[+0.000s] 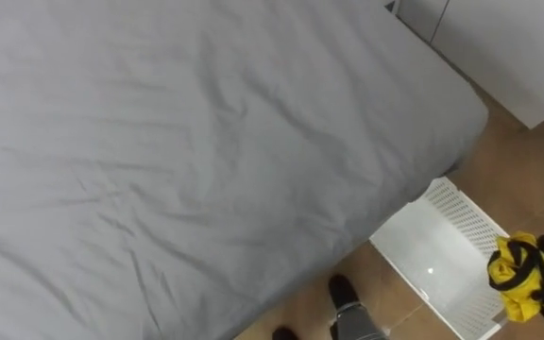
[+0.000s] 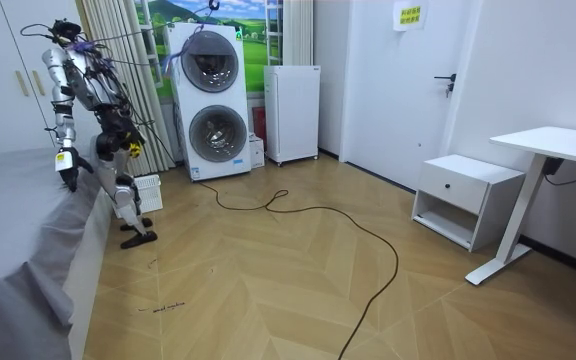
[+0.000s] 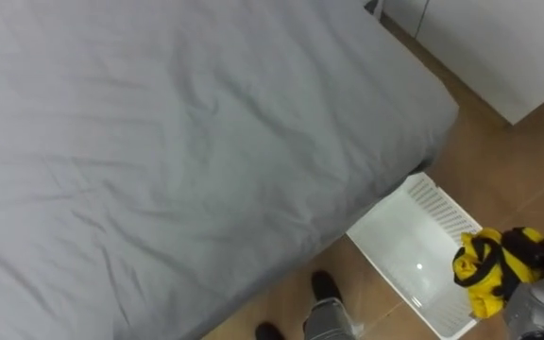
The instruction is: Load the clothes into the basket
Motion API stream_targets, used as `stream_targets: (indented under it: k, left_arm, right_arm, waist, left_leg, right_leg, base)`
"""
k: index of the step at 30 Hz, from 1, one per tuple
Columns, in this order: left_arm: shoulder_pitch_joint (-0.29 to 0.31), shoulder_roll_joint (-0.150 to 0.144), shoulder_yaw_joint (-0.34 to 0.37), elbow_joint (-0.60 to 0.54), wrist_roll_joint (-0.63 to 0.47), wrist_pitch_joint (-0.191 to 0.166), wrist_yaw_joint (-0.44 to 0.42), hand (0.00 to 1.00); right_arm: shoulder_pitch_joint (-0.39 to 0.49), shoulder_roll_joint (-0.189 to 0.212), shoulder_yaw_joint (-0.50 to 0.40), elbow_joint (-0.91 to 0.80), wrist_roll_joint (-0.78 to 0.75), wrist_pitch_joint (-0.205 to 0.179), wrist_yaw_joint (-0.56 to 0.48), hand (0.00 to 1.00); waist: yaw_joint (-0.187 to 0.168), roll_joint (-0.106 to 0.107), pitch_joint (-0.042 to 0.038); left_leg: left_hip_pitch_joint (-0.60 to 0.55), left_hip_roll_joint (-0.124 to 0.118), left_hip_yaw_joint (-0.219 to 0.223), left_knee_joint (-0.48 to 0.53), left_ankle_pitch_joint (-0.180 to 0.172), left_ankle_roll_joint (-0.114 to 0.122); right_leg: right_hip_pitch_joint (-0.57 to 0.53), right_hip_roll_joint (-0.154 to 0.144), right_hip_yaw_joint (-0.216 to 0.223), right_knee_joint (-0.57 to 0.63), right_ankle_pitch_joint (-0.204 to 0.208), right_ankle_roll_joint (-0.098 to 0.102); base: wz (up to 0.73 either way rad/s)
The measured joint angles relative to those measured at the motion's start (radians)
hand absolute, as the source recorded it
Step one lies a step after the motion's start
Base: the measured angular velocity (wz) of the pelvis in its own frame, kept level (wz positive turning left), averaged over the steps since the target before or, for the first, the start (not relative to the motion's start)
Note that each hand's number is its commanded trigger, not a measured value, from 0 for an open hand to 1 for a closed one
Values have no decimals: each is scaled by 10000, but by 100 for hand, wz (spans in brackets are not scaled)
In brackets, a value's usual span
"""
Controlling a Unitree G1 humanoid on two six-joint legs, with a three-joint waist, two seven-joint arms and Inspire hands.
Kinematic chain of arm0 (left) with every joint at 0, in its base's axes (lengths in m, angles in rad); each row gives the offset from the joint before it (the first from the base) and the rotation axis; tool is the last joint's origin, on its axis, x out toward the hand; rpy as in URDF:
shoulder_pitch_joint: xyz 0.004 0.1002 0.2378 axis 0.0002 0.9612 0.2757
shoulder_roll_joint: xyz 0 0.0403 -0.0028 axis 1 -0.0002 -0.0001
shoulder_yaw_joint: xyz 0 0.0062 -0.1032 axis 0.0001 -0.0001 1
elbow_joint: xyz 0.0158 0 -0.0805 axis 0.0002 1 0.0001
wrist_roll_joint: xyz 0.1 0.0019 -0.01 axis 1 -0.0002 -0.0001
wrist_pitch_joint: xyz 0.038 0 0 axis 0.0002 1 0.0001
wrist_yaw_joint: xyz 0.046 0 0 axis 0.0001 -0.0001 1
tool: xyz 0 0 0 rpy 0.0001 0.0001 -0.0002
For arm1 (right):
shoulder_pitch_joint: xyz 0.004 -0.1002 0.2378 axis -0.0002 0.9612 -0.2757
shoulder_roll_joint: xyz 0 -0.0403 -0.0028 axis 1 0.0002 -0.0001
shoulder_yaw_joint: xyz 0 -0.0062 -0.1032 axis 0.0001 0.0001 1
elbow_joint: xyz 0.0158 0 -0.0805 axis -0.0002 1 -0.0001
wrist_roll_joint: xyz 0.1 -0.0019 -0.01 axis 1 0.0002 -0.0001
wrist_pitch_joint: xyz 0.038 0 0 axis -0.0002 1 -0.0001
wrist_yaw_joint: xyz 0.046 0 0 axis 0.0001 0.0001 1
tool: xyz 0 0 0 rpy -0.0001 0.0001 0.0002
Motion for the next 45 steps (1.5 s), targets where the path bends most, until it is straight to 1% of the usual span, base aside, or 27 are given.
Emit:
stream_targets:
  k: [4,7,11,14,15,16,18,19,21,22,23,25,27,28,30,32,33,34,35,37,38,39,40,42,43,44,45]
  left_arm:
    - [1,0,0,31,-333,-68,6,0]
    - [1,0,0,55,-359,-97,27,0]
    - [2,0,0,97,-372,-147,27,0]
    - [0,4,0,147,-455,-238,35,0]
    - [-1,5,0,148,-468,-296,50,0]
    - [-3,26,0,148,-468,-367,54,0]
    - [-1,89,-5,158,-469,-432,54,0]
    - [3,133,-10,195,-473,-443,54,0]
    - [3,215,-10,219,-469,-453,51,0]
    - [5,262,-10,253,-471,-453,50,0]
    - [9,276,-18,265,-471,-453,50,0]
    - [3,340,-111,265,-460,-459,44,0]
    - [29,385,-107,264,-456,-545,-8,0]
    - [83,398,-106,263,-456,-572,-64,0]
    - [188,399,-106,264,-454,-573,-105,0]
    - [244,412,-98,269,-425,-573,-105,0]
    - [301,427,15,229,-261,-578,-131,0]
    - [389,446,152,202,7,-611,-206,0]
    - [423,453,186,176,164,-613,-230,0]
    - [531,491,385,74,737,-612,-261,0]
    - [581,507,431,18,787,-617,-264,0]
    - [675,547,524,-96,934,-622,-270,0]
    - [722,591,591,-153,1093,-621,-268,0]
    - [757,628,737,-155,1222,-621,-265,0]
    - [762,690,782,-167,1225,-621,-259,0]
    - [769,728,797,-184,1227,-620,-255,0]
    - [845,770,909,-314,1390,-619,-241,0]
  right_arm:
    - [2,0,23,5,185,-126,-7,0]
    - [20,0,23,38,182,-283,-59,0]
    - [20,0,23,100,174,-355,-106,0]
    - [32,1,191,107,331,-409,-136,0]
    - [37,1,271,109,370,-411,-159,0]
    - [32,1,319,144,430,-411,-176,0]
    - [31,1,398,353,552,-410,-236,0]
    - [70,1,442,405,606,-407,-281,0]
    - [136,1,439,404,633,-409,-364,0]
    - [190,2,467,406,641,-408,-436,0]
    - [211,1,494,406,663,-408,-469,0]
    - [325,3,640,394,661,-407,-492,0]
    - [445,3,636,377,703,-403,-499,0]
    - [523,5,644,378,758,-401,-514,0]
    - [650,27,685,380,886,-402,-519,0]
    - [807,39,742,377,986,-404,-535,0]
    - [996,60,735,377,998,-411,-540,0]
    - [1200,100,729,380,1004,-408,-542,0]
    - [1300,110,728,387,996,-408,-541,0]
    - [1676,172,728,355,947,-408,-537,0]
    - [1815,209,734,311,960,-410,-537,0]
    - [2068,325,734,259,960,-411,-536,0]
    - [2233,459,729,253,979,-408,-536,0]
    - [2283,616,739,243,1042,-408,-532,0]
    - [2339,753,778,139,1120,-409,-530,0]
    - [2427,832,829,54,1111,-409,-529,0]
    - [2597,1002,955,-96,1100,-408,-509,0]
  waist:
    - [5,11,-2]
    - [5,8,-1]
    - [5,-3,5]
    - [5,-78,52]
    - [4,-122,84]
    - [2,-193,134]
    - [1,-283,168]
    - [0,-346,157]
    - [-7,-452,159]
    - [-5,-517,142]
    - [-11,-537,141]
    - [-42,-568,133]
    - [-19,-593,119]
    - [-8,-601,109]
    - [-11,-623,86]
    - [-18,-676,41]
    - [46,-706,-36]
    - [206,-790,-87]
    - [261,-813,-99]
    - [301,-910,-137]
    - [346,-949,-164]
    - [459,-1048,-211]
    - [489,-1137,-209]
    - [498,-1232,-194]
    - [483,-1309,-192]
    - [480,-1352,-203]
    - [490,-1436,-207]
  left_leg:
    - [-13,3,-29,-11,0,0]
    - [-6,0,-28,-30,0,0]
    - [19,0,-28,-30,0,0]
    - [46,-25,-27,-4,6,8]
    - [52,-40,-26,13,15,21]
    - [81,-69,-28,33,22,32]
    - [141,-52,-32,122,22,32]
    - [204,-49,-35,133,22,33]
    - [289,-42,-36,145,22,33]
    - [350,-37,-49,146,22,33]
    - [374,-33,-70,154,21,34]
    - [423,1,-229,150,19,39]
    - [500,34,-252,105,14,49]
    - [644,101,-274,14,-6,67]
    - [903,141,-331,-104,-18,46]
    - [1055,138,-464,-180,-23,33]
    - [1174,128,-543,-195,-17,42]
    - [1361,130,-549,-214,-16,34]
    - [1470,141,-582,-239,-20,23]
    - [1754,157,-873,-321,-34,0]
    - [1833,163,-917,-365,-30,-6]
    - [2009,172,-1000,-459,-21,-26]
    - [2221,174,-1108,-551,-8,-48]
    - [2449,189,-1206,-613,-18,-64]
    - [2532,188,-1331,-629,-21,-68]
    - [2565,191,-1393,-638,-21,-68]
    - [2661,201,-1541,-641,-29,-81]
  right_leg:
    - [14,-3,-29,-39,0,0]
    - [22,5,-26,-58,-4,5]
    - [51,6,-21,-62,-4,6]
    - [59,10,62,-11,-36,27]
    - [62,22,161,14,-73,53]
    - [66,13,201,95,-128,90]
    - [173,0,183,106,-178,155]
    - [251,-8,170,104,-215,204]
    - [345,-11,166,81,-215,205]
    - [426,-8,160,59,-210,211]
    - [475,-8,149,36,-208,210]
    - [669,-1,56,-183,-139,166]
    - [821,4,-56,-298,-74,203]
    - [1013,14,-100,-402,-30,224]
    - [1371,14,-252,-619,20,191]
    - [1618,15,-360,-727,55,120]
    - [1783,25,-450,-847,104,79]
    - [1990,27,-553,-981,135,39]
    - [2126,26,-615,-1022,154,22]
    - [2591,1,-871,-1301,148,20]
    - [2702,6,-907,-1353,150,18]
    - [2935,15,-990,-1502,153,13]
    - [3216,5,-1106,-1632,150,6]
    - [3558,-2,-1240,-1841,150,7]
    - [3717,-21,-1347,-1908,145,11]
    - [3815,-27,-1417,-1978,145,10]
    - [4016,-30,-1531,-2112,143,5]
  base:
    - [3]
    - [0]
    - [0]
    - [0]
    - [0]
    - [3]
    - [5]
    - [3]
    - [0]
    - [0]
    - [4]
    - [10]
    - [12]
    - [7]
    - [7]
    - [16]
    - [12]
    - [7]
    - [11]
    - [28]
    - [23]
    - [21]
    - [22]
    - [23]
    - [26]
    - [32]
    - [38]
